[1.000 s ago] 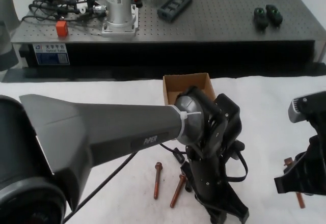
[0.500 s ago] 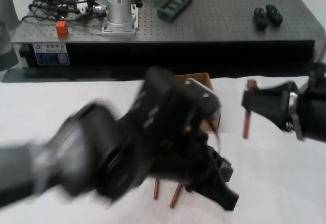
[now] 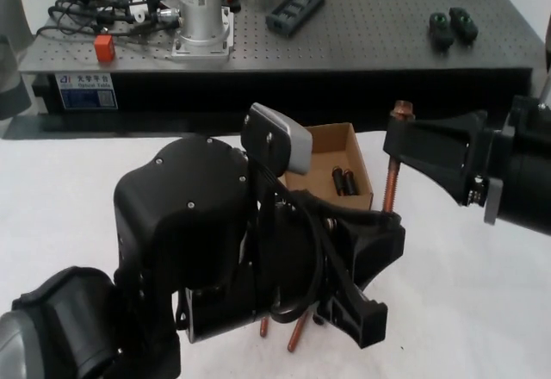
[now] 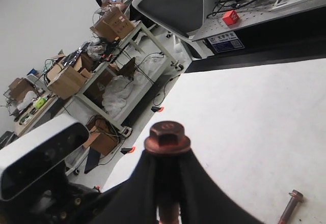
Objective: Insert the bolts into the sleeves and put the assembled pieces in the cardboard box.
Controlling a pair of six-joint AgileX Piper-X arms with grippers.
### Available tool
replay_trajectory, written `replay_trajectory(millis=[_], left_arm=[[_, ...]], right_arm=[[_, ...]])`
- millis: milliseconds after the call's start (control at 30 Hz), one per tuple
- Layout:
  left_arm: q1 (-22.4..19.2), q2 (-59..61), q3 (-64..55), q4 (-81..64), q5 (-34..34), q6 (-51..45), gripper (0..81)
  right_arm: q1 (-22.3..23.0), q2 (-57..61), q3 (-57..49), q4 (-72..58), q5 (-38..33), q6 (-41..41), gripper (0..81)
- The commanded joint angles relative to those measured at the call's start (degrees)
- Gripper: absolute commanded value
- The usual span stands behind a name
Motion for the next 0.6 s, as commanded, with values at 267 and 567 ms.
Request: replay_trajectory(millis=[267, 567], left_arm=[[0.09, -0.65, -0.28, -2.89, -2.89, -3.04, 0.6], [0.09, -0.65, -0.28, -3.20, -5.08, -0.16, 0.6]], right_arm=[[0.20, -0.38, 0.05, 1.57, -0.97, -2.45, 0.9], [0.20, -0.38, 0.05, 3.56, -4.24, -4.89, 14.4]])
